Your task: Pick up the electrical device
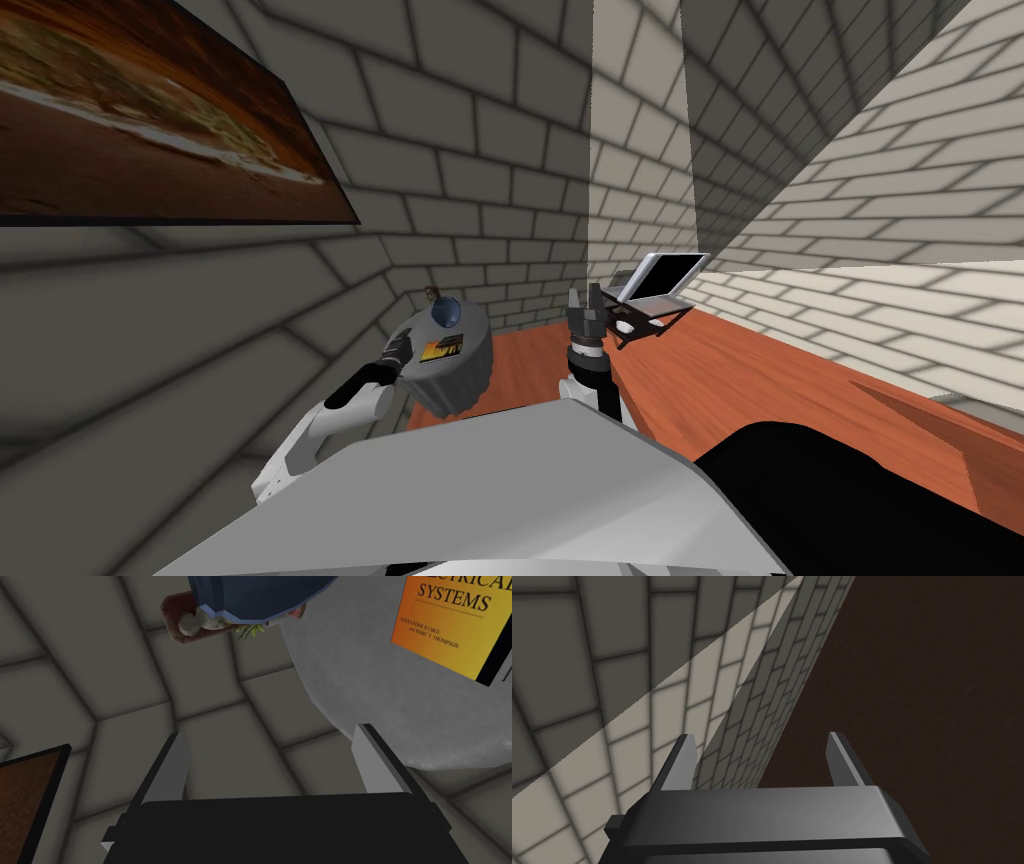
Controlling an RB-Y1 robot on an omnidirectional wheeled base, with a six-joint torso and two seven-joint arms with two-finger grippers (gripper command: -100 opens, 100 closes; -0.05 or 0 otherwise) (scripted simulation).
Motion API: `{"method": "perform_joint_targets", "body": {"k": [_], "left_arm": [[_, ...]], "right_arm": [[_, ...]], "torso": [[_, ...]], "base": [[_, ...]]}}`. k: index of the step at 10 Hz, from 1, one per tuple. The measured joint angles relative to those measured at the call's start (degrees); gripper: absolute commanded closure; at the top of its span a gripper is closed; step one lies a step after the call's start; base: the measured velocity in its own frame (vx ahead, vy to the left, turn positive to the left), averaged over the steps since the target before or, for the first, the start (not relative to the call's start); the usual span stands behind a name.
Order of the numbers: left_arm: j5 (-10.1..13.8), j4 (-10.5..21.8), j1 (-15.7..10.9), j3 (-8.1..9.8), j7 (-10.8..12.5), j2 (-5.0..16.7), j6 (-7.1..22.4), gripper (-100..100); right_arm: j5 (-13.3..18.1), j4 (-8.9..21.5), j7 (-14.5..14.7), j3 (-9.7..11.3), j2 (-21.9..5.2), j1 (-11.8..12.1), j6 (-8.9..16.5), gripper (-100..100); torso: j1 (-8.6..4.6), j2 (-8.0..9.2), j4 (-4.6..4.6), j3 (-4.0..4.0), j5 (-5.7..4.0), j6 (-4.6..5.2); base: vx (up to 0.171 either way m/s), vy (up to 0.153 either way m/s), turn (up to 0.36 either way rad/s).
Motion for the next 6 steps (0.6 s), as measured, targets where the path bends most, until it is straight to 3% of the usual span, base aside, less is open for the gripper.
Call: {"method": "perform_joint_targets", "body": {"k": [6], "left_arm": [[1.23, 3.44, -1.91, -2.48, 0.59, -0.29, 8.41, -100]], "right_arm": [[0.0, 0.0, 0.0, 0.0, 0.0, 0.0, 0.0, 0]], "torso": [[-0.03, -0.03, -0.01, -0.02, -0.01, 0.0]], "base": [[0.046, -0.022, 0.006]]}}
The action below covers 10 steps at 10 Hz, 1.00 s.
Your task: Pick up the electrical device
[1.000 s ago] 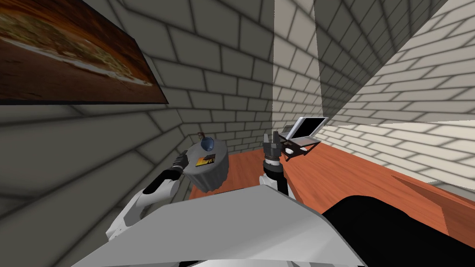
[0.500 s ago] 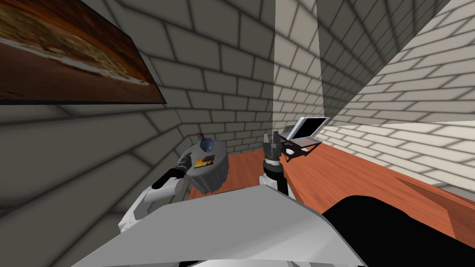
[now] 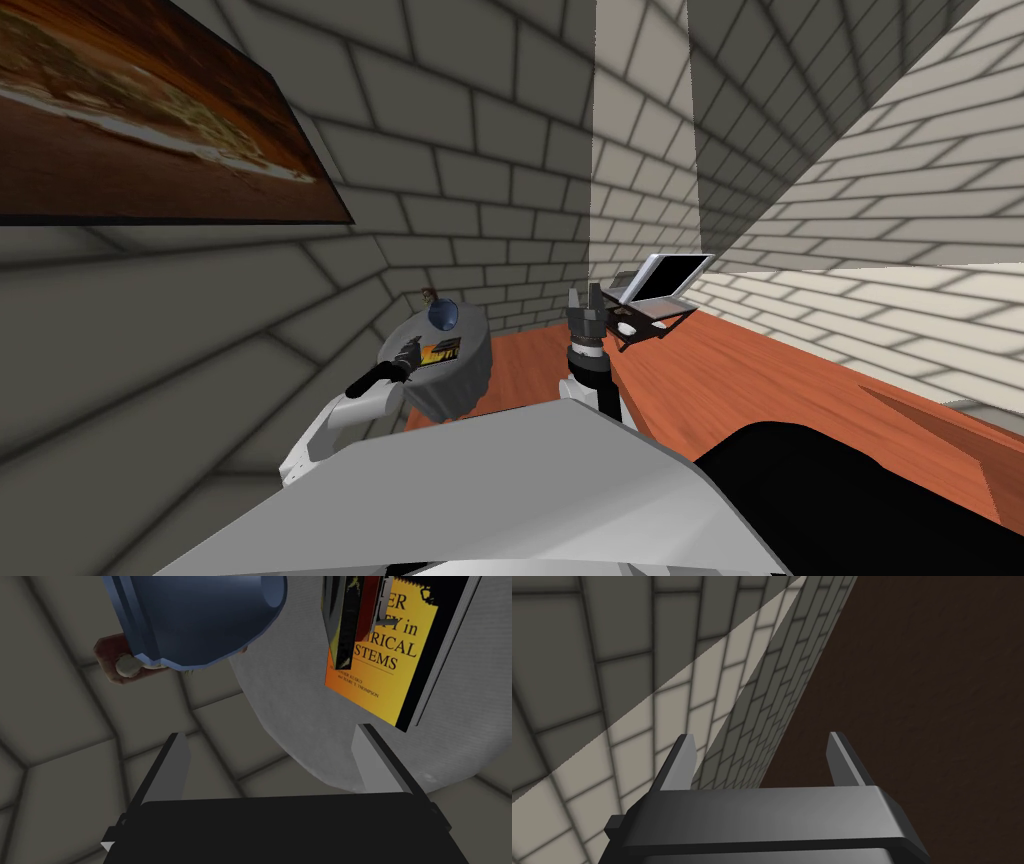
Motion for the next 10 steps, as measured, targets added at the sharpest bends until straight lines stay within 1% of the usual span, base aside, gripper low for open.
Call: {"method": "perform_joint_targets", "body": {"k": [1, 3, 4, 6, 7, 8, 10], "left_arm": [[-0.02, 0.02, -0.07, -0.28, 0.07, -0.18, 1.26, -100], [0.16, 1.28, -1.0, -0.99, 0.25, -0.4, 3.97, -100], [0.23, 2.67, -1.56, -1.42, 0.31, -0.56, 4.9, -100], [0.47, 2.83, -1.68, -1.98, 0.48, -0.68, 7.25, -100], [0.48, 2.82, -1.7, -2.01, 0.51, -0.68, 7.54, 0], [0.48, 2.82, -1.7, -2.0, 0.5, -0.68, 7.51, -100], [0.18, 4.58, -2.24, -2.04, 0.44, -1.0, 6.36, -100]], "right_arm": [[0.0, 0.0, 0.0, 0.0, 0.0, 0.0, 0.0, 0], [0.0, 0.0, 0.0, 0.0, 0.0, 0.0, 0.0, 0], [0.0, 0.0, 0.0, 0.0, 0.0, 0.0, 0.0, 0], [0.0, 0.0, 0.0, 0.0, 0.0, 0.0, 0.0, 0], [0.0, 0.0, 0.0, 0.0, 0.0, 0.0, 0.0, 0], [0.0, 0.0, 0.0, 0.0, 0.0, -0.01, 0.0, 0], [0.0, 0.0, 0.0, 0.0, 0.0, 0.0, 0.0, 0]], "torso": [[0.01, 0.05, 0.01, 0.02, 0.0, 0.0], [0.01, 0.05, 0.01, 0.03, 0.0, 0.0], [0.01, 0.04, 0.01, 0.02, 0.0, 0.0], [0.03, 0.07, 0.01, 0.04, 0.0, 0.0], [0.06, 0.13, 0.03, 0.07, 0.01, -0.01], [0.08, 0.18, 0.04, 0.1, 0.01, -0.01], [0.13, 0.06, 0.02, 0.04, 0.02, 0.0]], "base": [[0.033, -0.017, 0.004], [0.041, -0.02, 0.005], [0.042, -0.019, 0.002], [0.024, -0.011, 0.003], [0.0, 0.0, 0.0], [0.025, 0.007, -0.008], [0.046, 0.011, -0.015]]}}
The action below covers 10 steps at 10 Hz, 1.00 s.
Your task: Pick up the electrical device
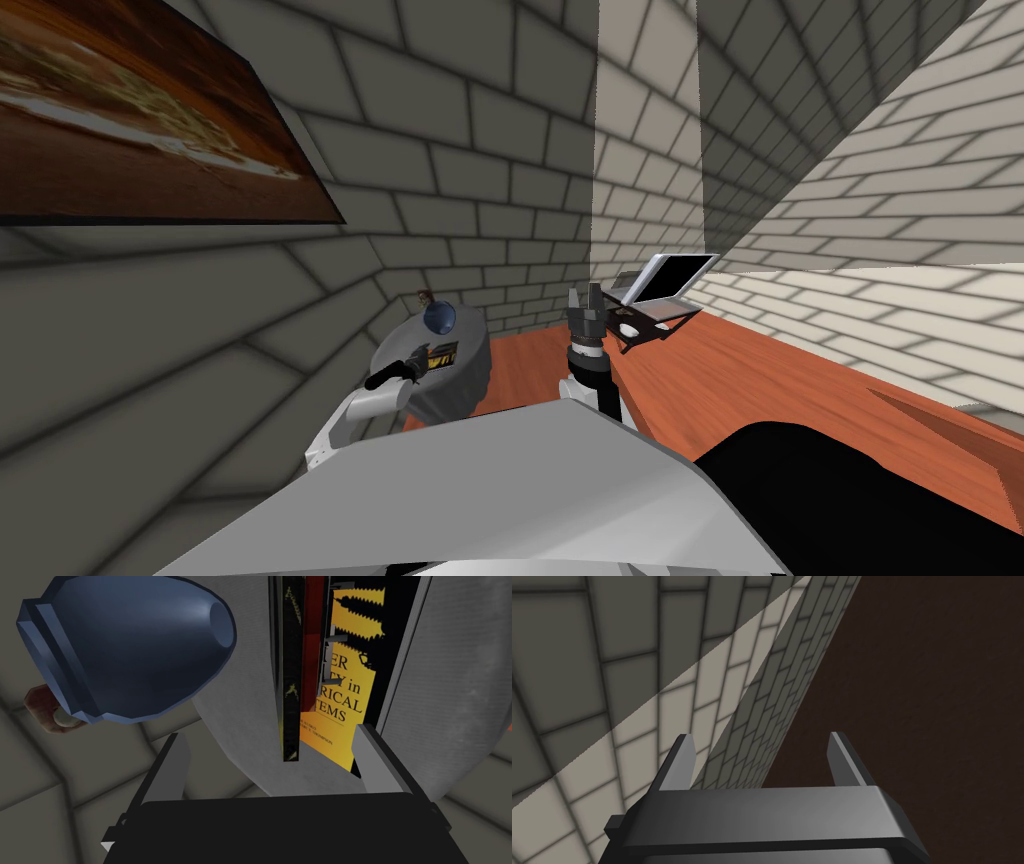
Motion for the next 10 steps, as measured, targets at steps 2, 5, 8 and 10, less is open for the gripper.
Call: {"method": "perform_joint_targets", "body": {"k": [2, 5, 8, 10], "left_arm": [[-0.12, 1.1, -0.29, -0.01, -0.06, -0.15, -0.94, 100], [-0.12, 1.1, -0.28, -0.01, -0.06, -0.14, -0.9, 100], [-0.12, 1.14, -0.25, -0.02, -0.07, -0.14, -0.88, 100], [0.29, -0.84, 0.22, 0.06, 0.01, 0.3, 0.45, 100]], "right_arm": [[0.0, 0.0, 0.0, 0.0, 0.0, 0.0, 0.0, 0], [0.0, 0.0, 0.0, 0.0, 0.0, 0.0, 0.0, 0], [0.0, 0.0, 0.0, 0.0, 0.0, 0.0, 0.0, 0], [0.0, 0.0, 0.0, 0.0, 0.0, -0.01, 0.0, 0]], "torso": [[-0.01, 0.05, 0.01, 0.02, 0.0, -0.01], [-0.05, 0.16, 0.04, 0.1, -0.01, -0.01], [-0.06, 0.2, 0.08, 0.13, -0.03, -0.01], [-0.12, 0.44, 0.13, 0.27, -0.07, -0.03]], "base": [[0.01, 0.003, -0.002], [0.0, 0.0, 0.0], [-0.01, -0.004, 0.005], [-0.039, -0.006, 0.011]]}}
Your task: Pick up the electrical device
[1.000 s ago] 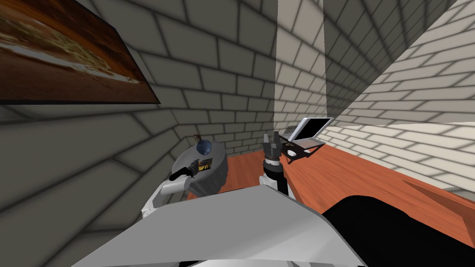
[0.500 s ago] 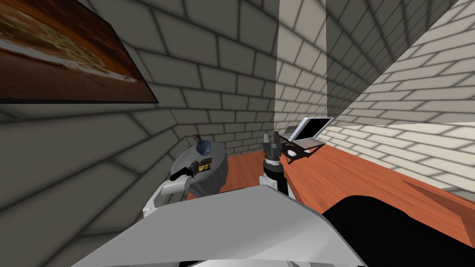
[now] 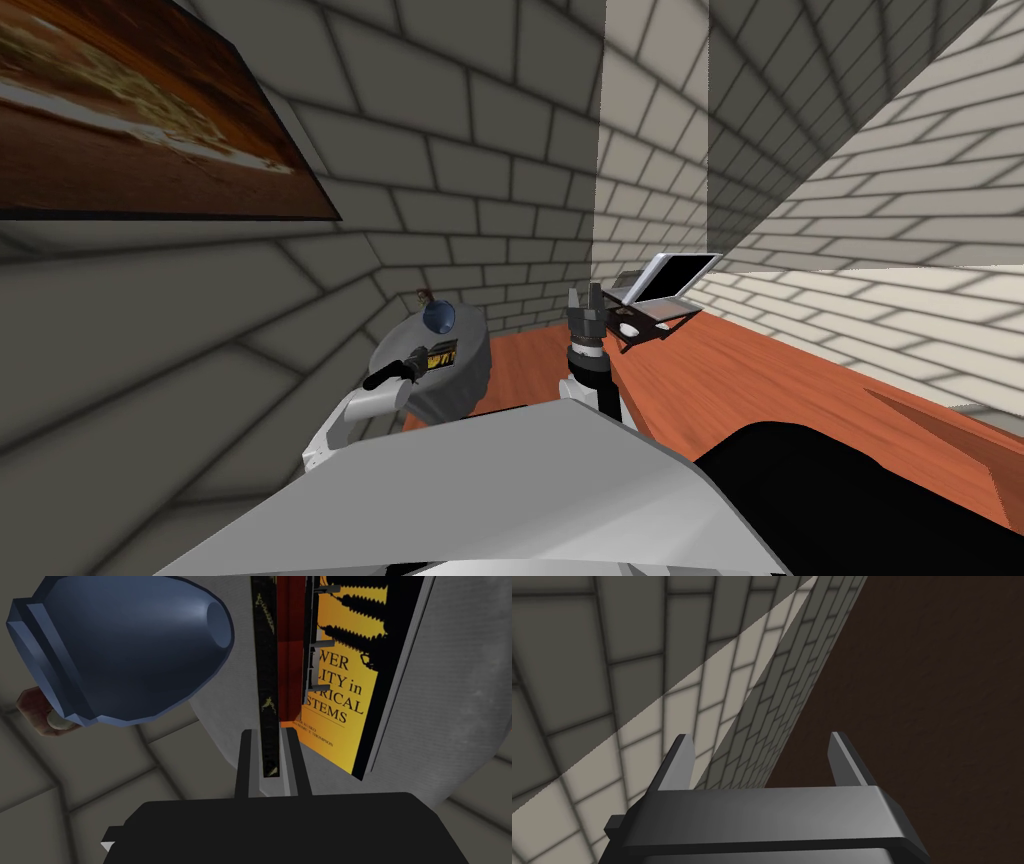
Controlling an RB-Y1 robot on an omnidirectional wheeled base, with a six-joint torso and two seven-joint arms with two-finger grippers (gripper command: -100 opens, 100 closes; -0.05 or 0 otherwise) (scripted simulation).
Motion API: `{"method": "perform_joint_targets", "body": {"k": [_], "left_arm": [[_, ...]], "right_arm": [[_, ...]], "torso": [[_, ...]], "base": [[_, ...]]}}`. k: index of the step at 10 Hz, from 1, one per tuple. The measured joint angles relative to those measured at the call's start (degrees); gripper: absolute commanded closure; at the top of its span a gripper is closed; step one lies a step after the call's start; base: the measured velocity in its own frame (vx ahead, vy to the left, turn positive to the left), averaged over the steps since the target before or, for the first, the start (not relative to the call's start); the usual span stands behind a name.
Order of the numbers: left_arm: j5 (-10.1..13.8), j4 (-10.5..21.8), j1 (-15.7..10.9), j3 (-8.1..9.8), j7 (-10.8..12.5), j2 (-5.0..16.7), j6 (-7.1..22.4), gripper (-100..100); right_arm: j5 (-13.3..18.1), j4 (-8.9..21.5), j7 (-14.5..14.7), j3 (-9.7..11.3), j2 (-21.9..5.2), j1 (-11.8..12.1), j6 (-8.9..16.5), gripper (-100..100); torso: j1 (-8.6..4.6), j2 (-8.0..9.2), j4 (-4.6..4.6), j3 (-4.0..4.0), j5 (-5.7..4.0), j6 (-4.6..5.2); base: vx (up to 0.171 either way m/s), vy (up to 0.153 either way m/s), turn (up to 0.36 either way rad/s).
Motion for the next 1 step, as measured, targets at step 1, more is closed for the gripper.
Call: {"method": "perform_joint_targets", "body": {"k": [1], "left_arm": [[0.02, -0.15, 0.06, 0.0, 0.01, 0.02, 0.21, 0]], "right_arm": [[0.0, 0.0, 0.0, 0.0, 0.0, 0.0, 0.0, 0]], "torso": [[0.01, -0.06, 0.0, -0.02, 0.01, 0.02]], "base": [[0.0, 0.0, 0.0]]}}
